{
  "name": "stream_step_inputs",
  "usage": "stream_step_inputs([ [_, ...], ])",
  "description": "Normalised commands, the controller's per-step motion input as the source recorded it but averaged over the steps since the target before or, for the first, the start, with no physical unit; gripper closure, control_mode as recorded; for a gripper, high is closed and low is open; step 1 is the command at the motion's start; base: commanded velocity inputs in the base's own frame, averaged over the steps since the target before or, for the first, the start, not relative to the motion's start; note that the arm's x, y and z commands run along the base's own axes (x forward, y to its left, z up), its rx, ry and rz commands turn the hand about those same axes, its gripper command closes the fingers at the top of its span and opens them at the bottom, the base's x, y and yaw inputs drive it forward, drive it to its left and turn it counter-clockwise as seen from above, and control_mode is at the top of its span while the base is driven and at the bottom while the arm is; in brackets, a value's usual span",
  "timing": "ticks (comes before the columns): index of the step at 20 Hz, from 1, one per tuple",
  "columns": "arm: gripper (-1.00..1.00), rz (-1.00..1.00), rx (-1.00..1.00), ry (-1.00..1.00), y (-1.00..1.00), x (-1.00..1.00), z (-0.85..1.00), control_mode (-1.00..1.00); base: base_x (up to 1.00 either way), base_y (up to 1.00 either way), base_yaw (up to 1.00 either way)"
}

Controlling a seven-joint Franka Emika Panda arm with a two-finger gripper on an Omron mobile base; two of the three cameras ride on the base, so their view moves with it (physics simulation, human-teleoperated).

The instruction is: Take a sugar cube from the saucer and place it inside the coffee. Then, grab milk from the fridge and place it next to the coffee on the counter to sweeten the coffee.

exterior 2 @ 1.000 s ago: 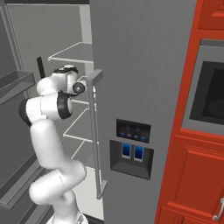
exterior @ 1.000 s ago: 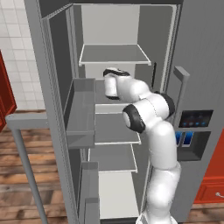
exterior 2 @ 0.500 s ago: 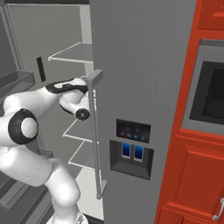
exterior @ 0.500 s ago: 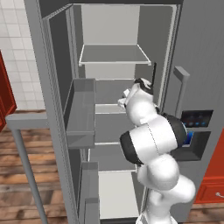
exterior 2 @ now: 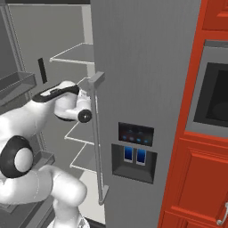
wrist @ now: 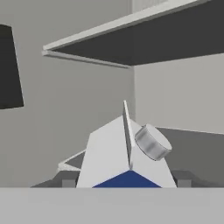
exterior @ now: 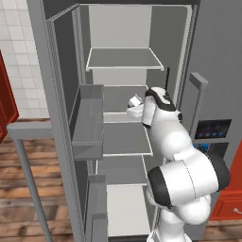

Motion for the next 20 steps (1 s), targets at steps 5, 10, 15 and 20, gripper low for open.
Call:
stream_step_inputs([
  [5, 1.00, -0.14, 0.00, 0.13, 0.39, -0.82, 0.56, -1.00, 0.00, 0.00, 0.00],
  [10, 1.00, -0.11, 0.00, 0.07, 0.10, -0.96, 0.46, -1.00, 0.00, 0.00, 0.00],
  [15, 1.00, -0.03, 0.00, 0.12, -0.01, -0.92, 0.90, -1.00, 0.00, 0.00, 0.00],
  [20, 1.00, 0.03, 0.00, 0.40, -0.01, -0.35, 1.00, -1.00, 0.00, 0.00, 0.00],
])
